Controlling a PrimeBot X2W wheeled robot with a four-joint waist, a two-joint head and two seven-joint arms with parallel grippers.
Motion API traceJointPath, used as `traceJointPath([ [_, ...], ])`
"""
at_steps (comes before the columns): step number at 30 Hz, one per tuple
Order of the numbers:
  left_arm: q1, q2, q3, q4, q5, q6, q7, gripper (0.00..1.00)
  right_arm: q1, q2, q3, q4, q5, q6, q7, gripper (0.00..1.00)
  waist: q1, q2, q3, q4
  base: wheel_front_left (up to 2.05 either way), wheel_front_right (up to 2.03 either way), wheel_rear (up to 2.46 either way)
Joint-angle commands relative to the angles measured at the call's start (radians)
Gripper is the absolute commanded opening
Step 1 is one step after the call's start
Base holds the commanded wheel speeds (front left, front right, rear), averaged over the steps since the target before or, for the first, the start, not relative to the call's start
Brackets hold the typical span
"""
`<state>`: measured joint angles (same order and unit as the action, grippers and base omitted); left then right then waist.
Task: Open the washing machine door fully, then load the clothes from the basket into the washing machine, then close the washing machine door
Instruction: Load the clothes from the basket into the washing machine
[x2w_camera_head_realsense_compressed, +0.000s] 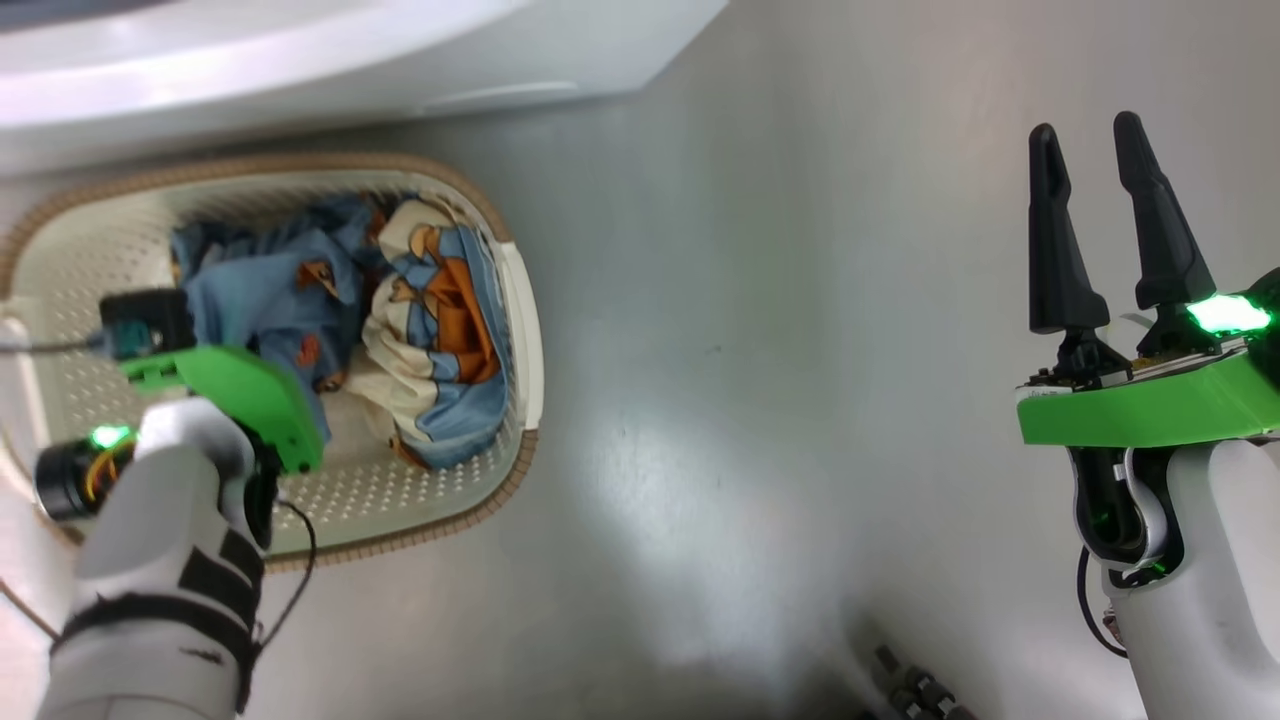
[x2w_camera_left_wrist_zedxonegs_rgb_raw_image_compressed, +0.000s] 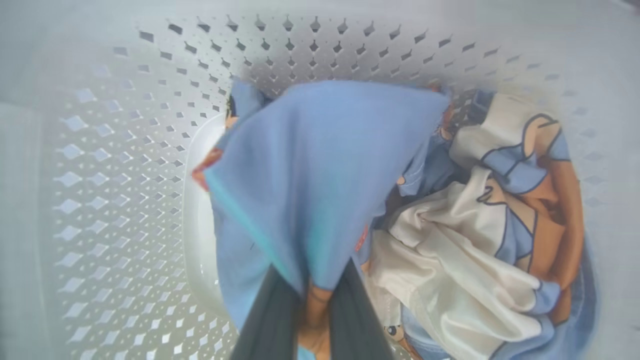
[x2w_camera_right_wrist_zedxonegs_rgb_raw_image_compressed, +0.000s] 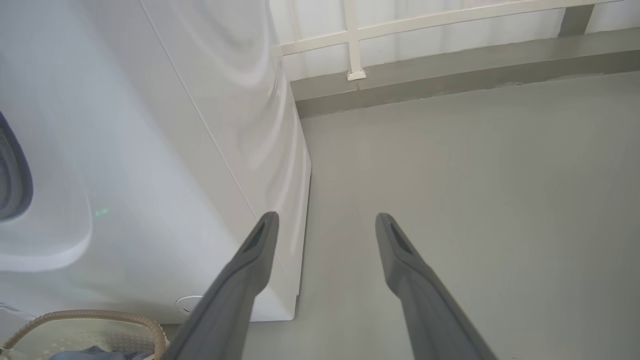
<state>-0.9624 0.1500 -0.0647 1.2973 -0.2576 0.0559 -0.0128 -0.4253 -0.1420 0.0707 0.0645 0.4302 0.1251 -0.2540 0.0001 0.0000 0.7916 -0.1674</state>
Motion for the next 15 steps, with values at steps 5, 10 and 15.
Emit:
traceJointPath([
  [5, 0.097, 0.017, 0.03, -0.007, -0.029, -0.032, -0.105, 0.0, 0.047, -0.005, 0.026, -0.005, -0.008, 0.006, -0.008, 1.0, -0.0001, 0.0, -0.127, 0.027, 0.0, 0.0, 0.0],
  [10, 0.152, -0.001, 0.033, -0.007, -0.046, -0.06, -0.19, 0.0, 0.082, -0.015, 0.027, 0.012, -0.013, 0.006, -0.008, 1.0, -0.0001, 0.0, -0.222, 0.049, 0.0, 0.0, 0.0],
  [15, 0.212, -0.009, 0.025, -0.021, -0.046, -0.092, -0.24, 0.0, 0.128, -0.027, 0.027, 0.031, -0.02, 0.006, -0.008, 1.0, -0.0001, 0.0, -0.321, 0.068, 0.0, 0.0, 0.0],
])
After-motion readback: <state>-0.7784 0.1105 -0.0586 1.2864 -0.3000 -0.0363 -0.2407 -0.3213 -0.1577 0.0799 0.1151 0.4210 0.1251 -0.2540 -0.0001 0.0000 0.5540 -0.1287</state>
